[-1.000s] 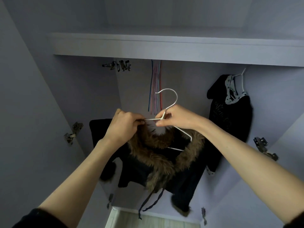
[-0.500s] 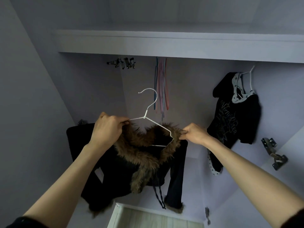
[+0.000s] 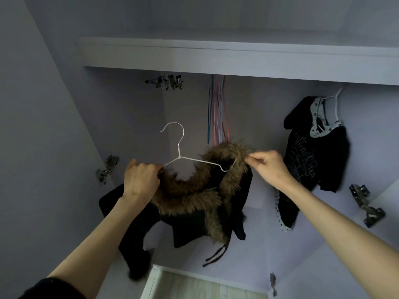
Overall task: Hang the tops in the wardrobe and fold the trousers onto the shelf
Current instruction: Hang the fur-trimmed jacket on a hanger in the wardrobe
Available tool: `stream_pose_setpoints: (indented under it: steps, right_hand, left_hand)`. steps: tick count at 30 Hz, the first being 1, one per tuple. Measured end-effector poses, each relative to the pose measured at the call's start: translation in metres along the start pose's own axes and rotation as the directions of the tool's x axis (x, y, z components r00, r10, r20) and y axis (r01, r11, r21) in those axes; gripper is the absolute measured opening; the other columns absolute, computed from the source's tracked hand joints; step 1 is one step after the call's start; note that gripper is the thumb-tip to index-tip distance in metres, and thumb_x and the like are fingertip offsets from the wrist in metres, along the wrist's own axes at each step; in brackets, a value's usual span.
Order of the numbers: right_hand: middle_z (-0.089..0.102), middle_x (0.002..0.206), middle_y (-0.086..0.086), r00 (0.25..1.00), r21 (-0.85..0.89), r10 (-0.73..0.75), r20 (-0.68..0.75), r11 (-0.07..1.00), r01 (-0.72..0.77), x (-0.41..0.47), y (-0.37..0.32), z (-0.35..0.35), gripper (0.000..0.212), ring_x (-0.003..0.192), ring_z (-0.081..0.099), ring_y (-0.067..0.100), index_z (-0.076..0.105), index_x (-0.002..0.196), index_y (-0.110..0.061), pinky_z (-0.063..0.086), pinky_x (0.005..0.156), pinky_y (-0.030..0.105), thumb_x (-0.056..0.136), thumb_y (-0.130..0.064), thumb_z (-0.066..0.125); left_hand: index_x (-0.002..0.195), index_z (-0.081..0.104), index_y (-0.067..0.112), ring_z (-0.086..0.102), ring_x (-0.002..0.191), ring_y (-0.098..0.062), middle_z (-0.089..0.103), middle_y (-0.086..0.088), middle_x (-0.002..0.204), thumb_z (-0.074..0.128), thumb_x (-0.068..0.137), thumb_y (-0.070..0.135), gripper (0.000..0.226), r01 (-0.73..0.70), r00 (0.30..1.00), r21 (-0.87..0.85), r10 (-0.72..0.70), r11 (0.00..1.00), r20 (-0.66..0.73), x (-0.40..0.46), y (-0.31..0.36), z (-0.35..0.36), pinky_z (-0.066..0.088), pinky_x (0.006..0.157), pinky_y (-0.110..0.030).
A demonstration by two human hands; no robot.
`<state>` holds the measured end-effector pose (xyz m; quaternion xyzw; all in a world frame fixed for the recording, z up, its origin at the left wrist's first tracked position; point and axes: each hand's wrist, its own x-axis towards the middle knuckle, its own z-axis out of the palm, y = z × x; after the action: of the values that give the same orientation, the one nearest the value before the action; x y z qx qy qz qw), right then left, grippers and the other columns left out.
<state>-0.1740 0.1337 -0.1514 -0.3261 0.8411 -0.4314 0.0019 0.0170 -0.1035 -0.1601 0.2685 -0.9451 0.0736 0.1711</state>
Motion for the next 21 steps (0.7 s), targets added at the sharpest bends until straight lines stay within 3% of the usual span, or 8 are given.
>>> stream_pose_setpoints:
  steps: [4, 8, 11, 13, 15, 17, 20, 21]
  right_hand:
    - [0.069, 0.086, -0.007, 0.901, -0.171, 0.013, 0.433, 0.983, 0.068, -0.014, 0.004, -0.001, 0.015, 0.082, 0.062, 0.006, 0.076, 0.089, -0.010, 0.047, 0.080, 0.026, 0.086, -0.022, 0.068]
    - [0.061, 0.100, -0.014, 0.989, -0.229, -0.033, 0.147, 0.971, 0.066, -0.010, 0.013, -0.011, 0.021, 0.101, 0.060, 0.009, 0.068, 0.110, -0.023, 0.043, 0.093, 0.029, 0.090, -0.024, 0.064]
    - [0.034, 0.148, -0.005, 0.941, -0.462, 0.170, 0.293, 0.887, -0.016, 0.000, 0.025, -0.014, 0.056, 0.138, 0.030, 0.020, 0.030, 0.145, -0.031, 0.021, 0.111, 0.053, 0.095, -0.029, 0.055]
    - [0.020, 0.156, -0.004, 0.898, -0.360, 0.261, 0.355, 0.924, -0.126, 0.003, 0.032, -0.011, 0.064, 0.143, 0.020, 0.020, 0.016, 0.150, -0.031, 0.019, 0.115, 0.050, 0.097, -0.027, 0.052]
    - [0.034, 0.148, -0.001, 0.900, -0.145, 0.280, 0.335, 0.959, -0.244, 0.005, 0.036, -0.008, 0.064, 0.137, 0.033, 0.021, 0.018, 0.150, -0.025, 0.031, 0.111, 0.038, 0.096, -0.021, 0.053]
    - [0.055, 0.124, 0.002, 0.903, 0.047, 0.306, 0.301, 0.941, -0.334, 0.006, 0.037, -0.006, 0.048, 0.121, 0.051, 0.021, 0.041, 0.140, -0.014, 0.041, 0.096, 0.027, 0.094, -0.014, 0.056]
    - [0.066, 0.090, 0.006, 0.906, 0.126, 0.332, 0.262, 0.919, -0.373, 0.008, 0.038, -0.007, 0.006, 0.088, 0.061, 0.017, 0.068, 0.092, -0.006, 0.045, 0.078, 0.024, 0.089, -0.009, 0.064]
    - [0.063, 0.077, 0.006, 0.927, 0.112, 0.316, 0.204, 0.933, -0.342, 0.009, 0.037, -0.011, 0.012, 0.078, 0.058, 0.016, 0.067, 0.076, -0.007, 0.043, 0.070, 0.025, 0.087, -0.007, 0.065]
  left_hand:
    - [0.092, 0.073, 0.016, 0.059, 0.062, -0.037, 0.067, -0.015, 0.064, 0.058, 0.075, -0.004, 0.030, 0.007, 0.995, -0.144, -0.022, 0.990, -0.101, 0.011, 0.010, -0.004, 0.040, 0.078, -0.036]
    - [0.078, 0.074, 0.013, 0.052, 0.043, -0.034, 0.062, -0.015, 0.052, 0.055, 0.065, -0.005, 0.029, -0.129, 0.954, -0.230, 0.057, 0.965, -0.296, 0.009, 0.024, -0.017, 0.046, 0.062, -0.031]
    - [0.080, 0.074, 0.010, 0.054, 0.045, -0.035, 0.067, -0.015, 0.059, 0.056, 0.062, -0.008, 0.031, -0.186, 0.913, -0.273, 0.064, 0.944, -0.403, 0.013, 0.024, -0.022, 0.036, 0.064, -0.033]
    - [0.083, 0.075, 0.008, 0.056, 0.051, -0.038, 0.069, -0.016, 0.065, 0.062, 0.061, -0.015, 0.034, -0.168, 0.893, -0.302, 0.015, 0.939, -0.450, 0.015, 0.017, -0.023, 0.031, 0.063, -0.032]
    - [0.088, 0.075, 0.009, 0.056, 0.059, -0.042, 0.069, -0.019, 0.070, 0.064, 0.066, -0.014, 0.034, -0.120, 0.889, -0.354, -0.058, 0.927, -0.454, 0.014, 0.009, -0.023, 0.039, 0.062, -0.032]
    - [0.092, 0.075, 0.008, 0.056, 0.066, -0.045, 0.070, -0.020, 0.073, 0.055, 0.074, -0.007, 0.031, -0.081, 0.892, -0.419, -0.121, 0.904, -0.434, 0.012, 0.003, -0.024, 0.049, 0.065, -0.037]
    - [0.087, 0.075, 0.006, 0.056, 0.060, -0.043, 0.069, -0.017, 0.067, 0.054, 0.072, -0.012, 0.032, -0.091, 0.885, -0.396, -0.108, 0.914, -0.453, 0.012, -0.004, -0.026, 0.049, 0.064, -0.039]
    - [0.084, 0.075, 0.006, 0.056, 0.055, -0.040, 0.068, -0.015, 0.064, 0.054, 0.068, -0.014, 0.032, -0.112, 0.883, -0.348, -0.067, 0.931, -0.465, 0.012, -0.005, -0.025, 0.048, 0.063, -0.037]
